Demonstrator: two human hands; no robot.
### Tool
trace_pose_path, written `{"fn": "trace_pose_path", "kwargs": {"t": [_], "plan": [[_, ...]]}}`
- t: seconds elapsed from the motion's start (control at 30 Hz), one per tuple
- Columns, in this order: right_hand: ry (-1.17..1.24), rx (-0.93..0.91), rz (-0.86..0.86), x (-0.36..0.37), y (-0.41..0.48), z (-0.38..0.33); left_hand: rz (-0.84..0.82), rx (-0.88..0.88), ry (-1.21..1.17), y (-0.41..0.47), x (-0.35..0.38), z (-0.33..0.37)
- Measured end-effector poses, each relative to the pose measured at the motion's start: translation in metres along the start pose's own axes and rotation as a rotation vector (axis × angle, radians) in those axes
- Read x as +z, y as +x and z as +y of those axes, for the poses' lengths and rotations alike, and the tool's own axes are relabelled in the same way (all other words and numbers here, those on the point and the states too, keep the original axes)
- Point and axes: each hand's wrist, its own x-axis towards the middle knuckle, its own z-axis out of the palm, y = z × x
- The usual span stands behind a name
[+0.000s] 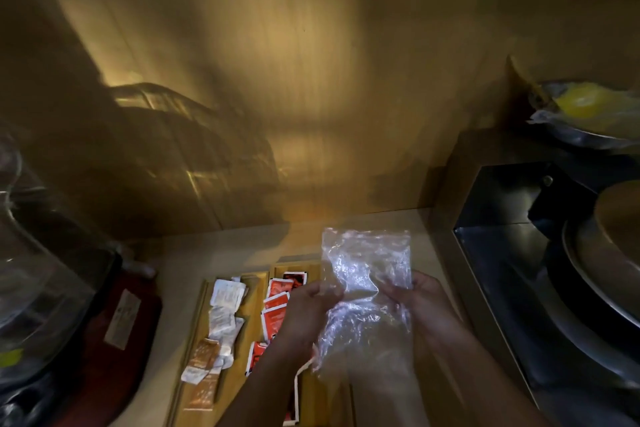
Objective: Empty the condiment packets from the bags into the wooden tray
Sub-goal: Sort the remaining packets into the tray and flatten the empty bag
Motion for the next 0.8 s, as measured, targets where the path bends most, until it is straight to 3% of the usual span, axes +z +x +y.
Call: {"fn": "trace_pose_path", "kwargs": {"t": [0.1, 0.2, 0.37, 0.5, 0.8], "plan": [[0.107, 0.068, -0.118, 0.004, -0.004, -0.004, 0.064, 0.046, -0.028, -0.002, -0.006, 0.007], [0.060, 0.085, -0.147, 0.006, -0.005, -0.003, 0.102, 0.040, -0.038, 0.000, -0.014, 0.010], [-0.012, 0.058, -0.109, 0.008, 0.003, -0.001, -0.063, 0.031, 0.015, -0.005, -0.029, 0.018], [-0.079, 0.062, -0.111, 0.008, 0.011, -0.001, -0.027, 0.131, 0.147, -0.011, -0.039, 0.028], [0.087, 0.101, -0.252, 0.017, 0.010, -0.004, 0.007, 0.135, 0.092, -0.016, -0.054, 0.033]]}}
